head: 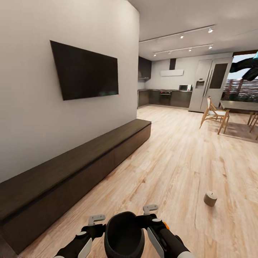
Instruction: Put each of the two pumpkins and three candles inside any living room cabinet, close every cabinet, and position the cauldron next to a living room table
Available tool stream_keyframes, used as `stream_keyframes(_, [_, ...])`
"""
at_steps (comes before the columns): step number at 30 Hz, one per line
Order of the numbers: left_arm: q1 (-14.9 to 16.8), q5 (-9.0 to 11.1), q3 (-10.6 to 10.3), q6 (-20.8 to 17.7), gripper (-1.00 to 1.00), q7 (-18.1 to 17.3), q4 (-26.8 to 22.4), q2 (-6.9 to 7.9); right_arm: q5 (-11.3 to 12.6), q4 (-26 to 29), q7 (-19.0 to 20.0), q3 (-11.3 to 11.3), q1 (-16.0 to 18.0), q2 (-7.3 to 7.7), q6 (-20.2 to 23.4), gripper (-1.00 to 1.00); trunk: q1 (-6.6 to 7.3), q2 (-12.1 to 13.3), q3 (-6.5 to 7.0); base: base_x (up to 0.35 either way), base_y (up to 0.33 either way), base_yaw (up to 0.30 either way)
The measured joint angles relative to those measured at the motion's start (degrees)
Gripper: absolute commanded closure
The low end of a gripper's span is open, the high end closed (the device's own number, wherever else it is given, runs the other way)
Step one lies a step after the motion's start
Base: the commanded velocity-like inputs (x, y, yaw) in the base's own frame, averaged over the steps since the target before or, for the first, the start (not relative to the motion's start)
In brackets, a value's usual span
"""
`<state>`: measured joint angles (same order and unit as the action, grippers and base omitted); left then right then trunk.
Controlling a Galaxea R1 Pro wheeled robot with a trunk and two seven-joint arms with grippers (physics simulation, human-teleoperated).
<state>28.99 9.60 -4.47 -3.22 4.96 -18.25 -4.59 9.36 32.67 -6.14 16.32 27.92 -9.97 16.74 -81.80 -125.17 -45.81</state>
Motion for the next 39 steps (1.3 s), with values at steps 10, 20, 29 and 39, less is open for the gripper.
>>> stream_keyframes(10, [0.0,0.0,0.0,0.0,-1.0,0.0,0.0,-0.02,0.1,0.0,0.0,0.0,0.0,-0.02,0.0,-1.0,-1.32,-2.4,-0.94,0.0,0.0,0.029])
stream_keyframes(20, [0.0,0.0,0.0,0.0,-1.0,0.0,0.0,-0.02,0.0,0.0,0.1,0.0,0.0,0.0,0.0,-1.0,-1.32,-2.4,-0.94,0.0,0.0,0.012])
stream_keyframes(29, [0.0,0.0,0.0,0.0,-1.0,-0.1,0.0,0.0,0.0,0.0,0.1,0.0,0.0,-0.01,0.0,-1.0,-1.31,-2.4,-0.94,0.067,0.0,0.003])
stream_keyframes(39, [0.0,0.0,0.0,0.0,-1.0,-0.1,0.0,0.02,0.0,0.0,0.1,0.0,0.0,-0.01,0.0,-1.0,-1.31,-2.4,-0.94,0.028,0.0,0.0])
